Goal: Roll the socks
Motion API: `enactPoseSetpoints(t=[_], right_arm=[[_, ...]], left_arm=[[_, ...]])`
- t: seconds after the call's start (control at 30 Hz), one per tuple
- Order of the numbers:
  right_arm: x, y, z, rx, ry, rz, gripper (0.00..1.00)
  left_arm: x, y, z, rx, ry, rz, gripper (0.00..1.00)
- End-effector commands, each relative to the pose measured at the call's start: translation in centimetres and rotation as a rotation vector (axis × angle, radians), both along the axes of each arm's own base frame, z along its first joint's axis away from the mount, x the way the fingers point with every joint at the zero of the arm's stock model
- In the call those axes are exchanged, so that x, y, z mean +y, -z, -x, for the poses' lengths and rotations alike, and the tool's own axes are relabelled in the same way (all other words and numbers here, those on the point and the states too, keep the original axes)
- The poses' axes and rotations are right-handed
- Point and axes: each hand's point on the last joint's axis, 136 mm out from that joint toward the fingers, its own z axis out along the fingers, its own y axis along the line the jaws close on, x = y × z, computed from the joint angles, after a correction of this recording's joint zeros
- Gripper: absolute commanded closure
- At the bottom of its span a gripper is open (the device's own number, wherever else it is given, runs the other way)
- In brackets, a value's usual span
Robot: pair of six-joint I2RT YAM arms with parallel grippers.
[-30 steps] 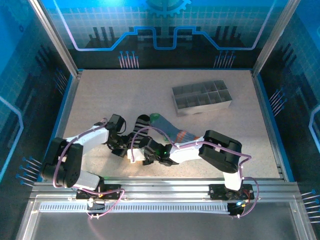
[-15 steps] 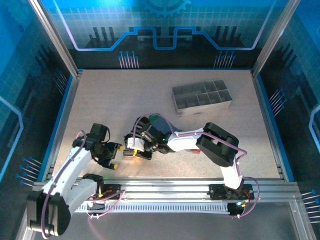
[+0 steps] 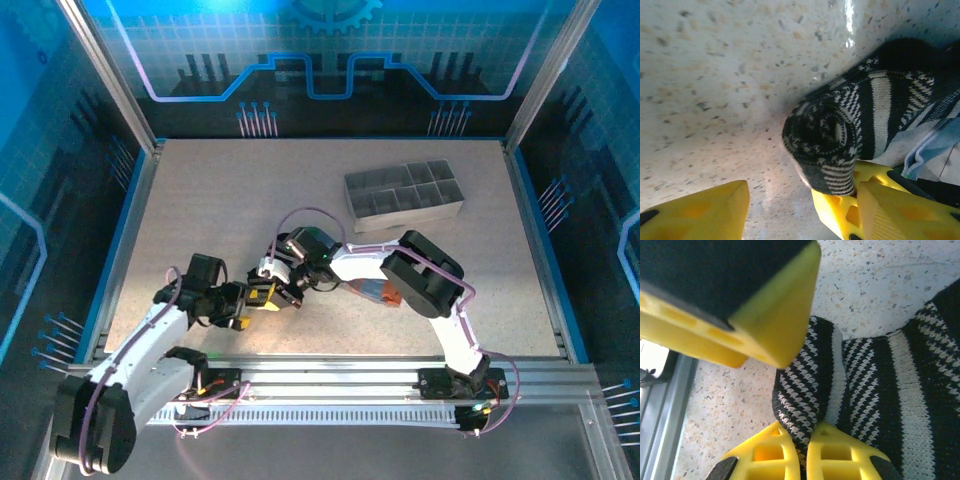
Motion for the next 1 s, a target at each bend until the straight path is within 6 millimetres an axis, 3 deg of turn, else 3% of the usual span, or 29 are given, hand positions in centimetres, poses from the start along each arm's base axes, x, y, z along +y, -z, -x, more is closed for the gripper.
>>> enactPoseSetpoints(t=[0.0, 0.2, 0.3, 0.5, 0.6, 0.7, 0.87, 0.97], right_arm=[[-3.9, 5.6, 2.8, 0.249, 0.036, 0.227, 1.00], [-4.0, 5.9, 2.7, 0.298, 0.047, 0.240, 1.00], [-4.0, 5.9, 2.8, 0.298, 0.043, 0.241, 1.00], [-3.6, 4.9, 1.9, 0.234, 0.046, 0.217, 0.98], [-3.3, 3.9, 1.7, 0.173, 0.025, 0.210, 0.86], [-3.0, 2.1, 1.2, -0.011, -0.001, 0.173, 0.66], [-3.1, -3.1, -0.8, -0.569, 0.067, 0.024, 0.42], [-3.5, -4.7, -0.8, -0.796, 0.087, 0.043, 0.36]], left_arm=[[-1.1, 0.3, -1.1, -0.050, 0.041, 0.024, 0.48], [-1.0, 2.0, -0.5, -0.009, 0.052, -0.014, 0.60], [-0.5, 3.5, 0.0, 0.042, 0.068, -0.056, 0.73], [0.9, 5.6, 3.7, 0.243, 0.126, -0.148, 1.00], [1.5, 6.1, 5.7, 0.334, 0.114, -0.169, 1.00], [1.9, 5.8, 6.8, 0.396, 0.115, -0.188, 1.00], [1.9, 4.5, 6.6, 0.437, 0.110, -0.200, 1.00], [1.6, 4.1, 6.1, 0.453, 0.115, -0.193, 1.00]])
